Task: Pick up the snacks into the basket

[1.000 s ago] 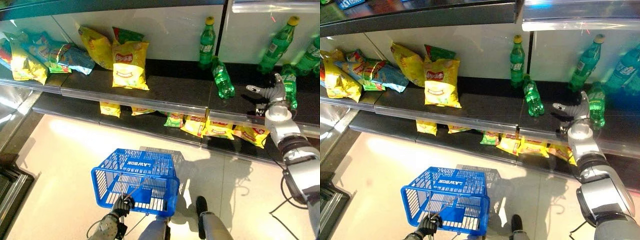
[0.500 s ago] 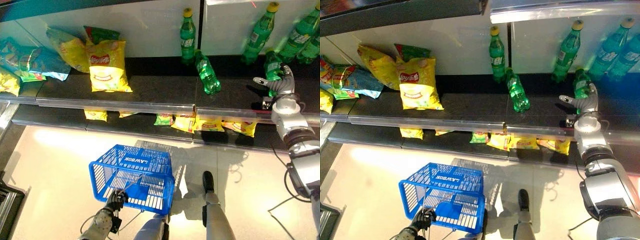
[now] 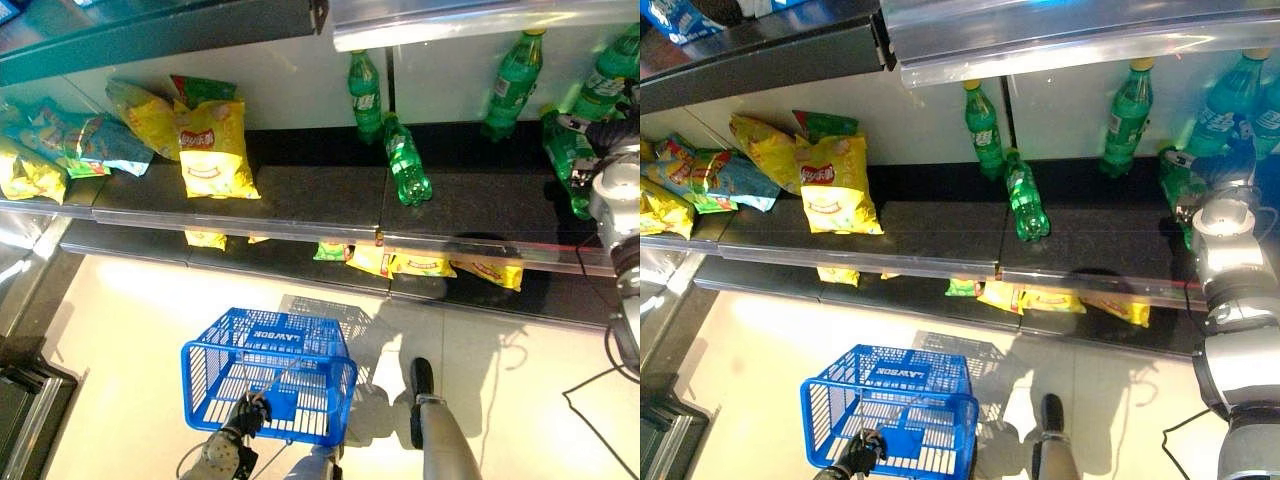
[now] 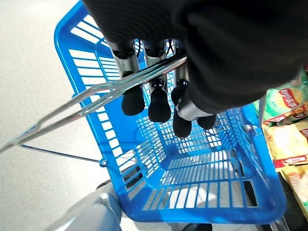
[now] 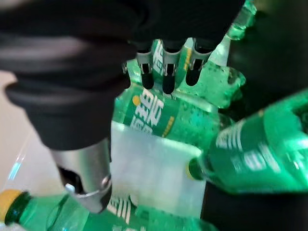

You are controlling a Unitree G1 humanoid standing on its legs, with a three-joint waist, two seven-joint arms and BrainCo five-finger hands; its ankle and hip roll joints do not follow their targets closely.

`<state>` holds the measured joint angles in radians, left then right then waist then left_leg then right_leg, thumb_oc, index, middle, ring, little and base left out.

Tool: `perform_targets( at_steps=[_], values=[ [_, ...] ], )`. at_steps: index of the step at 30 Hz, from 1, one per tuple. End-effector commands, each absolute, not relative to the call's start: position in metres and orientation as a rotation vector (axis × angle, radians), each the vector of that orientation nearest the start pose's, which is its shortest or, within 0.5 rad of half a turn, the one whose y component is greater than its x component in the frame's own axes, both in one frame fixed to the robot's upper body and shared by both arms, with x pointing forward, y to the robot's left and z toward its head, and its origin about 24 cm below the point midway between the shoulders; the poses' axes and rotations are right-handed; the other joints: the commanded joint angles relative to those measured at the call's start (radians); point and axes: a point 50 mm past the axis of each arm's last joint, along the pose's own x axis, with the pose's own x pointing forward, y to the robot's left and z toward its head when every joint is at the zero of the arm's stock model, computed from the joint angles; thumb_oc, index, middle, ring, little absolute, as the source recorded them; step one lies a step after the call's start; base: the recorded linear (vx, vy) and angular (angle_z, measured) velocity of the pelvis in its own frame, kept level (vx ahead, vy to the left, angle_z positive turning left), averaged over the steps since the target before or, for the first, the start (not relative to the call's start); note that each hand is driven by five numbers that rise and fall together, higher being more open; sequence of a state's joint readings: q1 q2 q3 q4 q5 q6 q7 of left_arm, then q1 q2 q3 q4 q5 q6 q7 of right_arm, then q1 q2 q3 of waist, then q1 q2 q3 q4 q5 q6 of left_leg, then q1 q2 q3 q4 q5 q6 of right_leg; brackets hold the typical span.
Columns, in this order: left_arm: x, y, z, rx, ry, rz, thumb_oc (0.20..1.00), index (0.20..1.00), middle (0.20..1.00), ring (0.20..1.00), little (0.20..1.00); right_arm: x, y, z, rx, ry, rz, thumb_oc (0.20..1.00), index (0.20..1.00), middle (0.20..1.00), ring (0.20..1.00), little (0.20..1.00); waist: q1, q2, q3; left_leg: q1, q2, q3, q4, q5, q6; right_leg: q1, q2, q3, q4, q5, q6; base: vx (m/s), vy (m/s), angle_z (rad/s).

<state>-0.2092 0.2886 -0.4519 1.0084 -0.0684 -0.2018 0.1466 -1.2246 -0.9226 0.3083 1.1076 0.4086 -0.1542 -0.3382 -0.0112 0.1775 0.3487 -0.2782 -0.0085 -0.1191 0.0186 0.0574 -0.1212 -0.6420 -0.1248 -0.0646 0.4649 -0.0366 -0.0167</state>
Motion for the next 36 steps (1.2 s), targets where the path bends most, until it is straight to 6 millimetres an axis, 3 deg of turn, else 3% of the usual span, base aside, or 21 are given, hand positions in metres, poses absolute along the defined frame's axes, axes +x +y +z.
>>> perform_targets(
  at_steps=[1,6,16,23,25,30,36],
  values=[
    [0.195,0.222,-0.112,0.58,0.697,-0.099,0.2,0.2,0.2,0.2,0.2,0.343,-0.357,0.343,-0.442,-0.531,-0.758,1.0,1.0,1.0,1.0,1.0,-0.008,-0.078,-0.035,0.046,-0.017,0.006,0.026,-0.029,-0.011,0.104,-0.017,0.023,-0.218,0.039,0.138,0.01,-0.03,0.08],
    [0.196,0.222,-0.112,0.582,0.692,-0.095,0.2,0.2,0.2,0.2,0.2,0.347,-0.354,0.34,-0.445,-0.525,-0.752,1.0,1.0,1.0,1.0,1.0,-0.009,-0.076,-0.034,0.049,-0.017,0.007,0.023,-0.031,-0.01,0.1,-0.013,0.023,-0.206,0.034,0.136,0.01,-0.008,0.05],
    [0.199,0.218,-0.111,0.587,0.676,-0.096,0.2,0.2,0.2,0.2,0.2,0.369,-0.337,0.288,-0.345,-0.395,-0.688,1.0,1.0,1.0,1.0,1.0,-0.022,-0.074,-0.02,0.061,-0.027,0.005,0.029,-0.055,0.002,0.092,-0.015,0.039,-0.192,0.032,0.139,0.01,0.016,0.0],
    [0.203,0.218,-0.109,0.594,0.669,-0.09,0.2,0.2,0.2,0.2,0.2,0.378,-0.325,0.269,-0.307,-0.349,-0.654,1.0,1.0,1.0,1.0,1.0,-0.028,-0.077,-0.01,0.061,-0.031,0.006,0.03,-0.06,0.006,0.088,-0.016,0.049,-0.192,0.034,0.139,0.01,0.025,-0.03],
    [0.205,0.218,-0.108,0.6,0.665,-0.086,0.2,0.2,0.2,0.2,0.2,0.386,-0.313,0.255,-0.271,-0.296,-0.623,1.0,1.0,1.0,1.0,1.0,-0.029,-0.079,-0.004,0.061,-0.034,0.008,0.033,-0.065,0.009,0.084,-0.011,0.058,-0.197,0.037,0.138,0.0,0.0,0.0],
    [0.21,0.217,-0.105,0.601,0.65,-0.084,0.2,0.2,0.2,0.2,0.2,0.394,-0.297,0.248,-0.285,-0.27,-0.574,1.0,1.0,1.0,1.0,1.0,-0.033,-0.08,-0.001,0.058,-0.037,0.009,0.035,-0.067,0.01,0.077,-0.005,0.071,-0.199,0.04,0.135,0.02,0.014,-0.12],
    [0.21,0.216,-0.105,0.594,0.647,-0.079,0.2,0.2,0.2,0.2,0.2,0.395,-0.294,0.249,-0.312,-0.279,-0.566,1.0,1.0,1.0,1.0,1.0,-0.038,-0.077,0.006,0.053,-0.039,0.01,0.036,-0.066,0.008,0.067,-0.003,0.079,-0.195,0.039,0.132,0.0,0.002,-0.03]
  ],
)
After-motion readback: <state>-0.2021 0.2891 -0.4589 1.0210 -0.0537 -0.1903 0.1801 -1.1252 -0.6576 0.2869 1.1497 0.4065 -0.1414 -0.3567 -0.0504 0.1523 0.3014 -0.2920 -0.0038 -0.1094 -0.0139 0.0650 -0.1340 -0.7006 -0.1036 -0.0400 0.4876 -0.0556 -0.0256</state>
